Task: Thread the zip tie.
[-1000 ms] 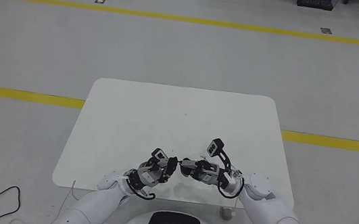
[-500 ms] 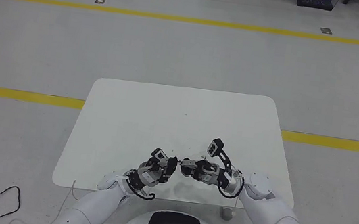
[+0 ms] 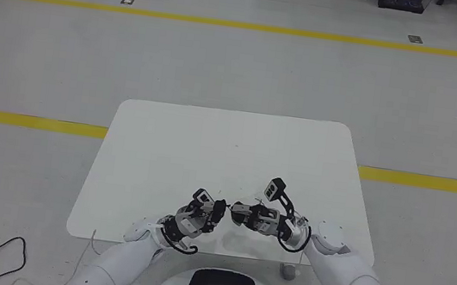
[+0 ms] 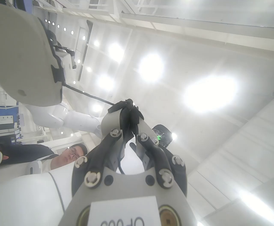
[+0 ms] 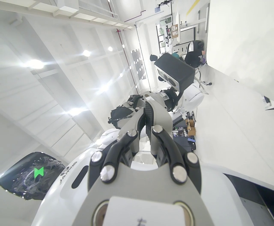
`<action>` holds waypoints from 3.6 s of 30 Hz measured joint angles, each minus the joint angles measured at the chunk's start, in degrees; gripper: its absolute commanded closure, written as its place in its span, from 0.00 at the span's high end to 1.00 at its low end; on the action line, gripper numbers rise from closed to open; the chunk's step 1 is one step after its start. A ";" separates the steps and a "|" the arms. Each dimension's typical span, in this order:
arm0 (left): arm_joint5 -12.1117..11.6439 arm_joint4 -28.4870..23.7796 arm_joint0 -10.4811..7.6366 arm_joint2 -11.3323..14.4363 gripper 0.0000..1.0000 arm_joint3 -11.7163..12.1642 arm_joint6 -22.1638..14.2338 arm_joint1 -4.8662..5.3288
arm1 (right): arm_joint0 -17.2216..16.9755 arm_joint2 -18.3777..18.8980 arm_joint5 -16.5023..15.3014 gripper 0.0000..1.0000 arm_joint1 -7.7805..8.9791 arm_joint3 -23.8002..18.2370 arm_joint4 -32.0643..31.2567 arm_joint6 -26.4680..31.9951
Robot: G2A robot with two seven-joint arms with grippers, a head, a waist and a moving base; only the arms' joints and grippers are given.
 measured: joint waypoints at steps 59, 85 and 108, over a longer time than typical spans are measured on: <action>9.19 -8.67 8.49 -1.54 0.00 -17.44 -0.81 1.31 | -12.05 14.61 -4.80 1.00 3.16 -8.59 3.36 -2.99; 10.75 -10.72 10.22 -1.43 0.00 -23.51 -0.59 1.35 | -12.05 14.64 -4.71 1.00 3.16 -8.57 3.43 -3.00; 10.75 -10.72 10.22 -1.43 0.00 -23.51 -0.59 1.35 | -12.05 14.64 -4.71 1.00 3.16 -8.57 3.43 -3.00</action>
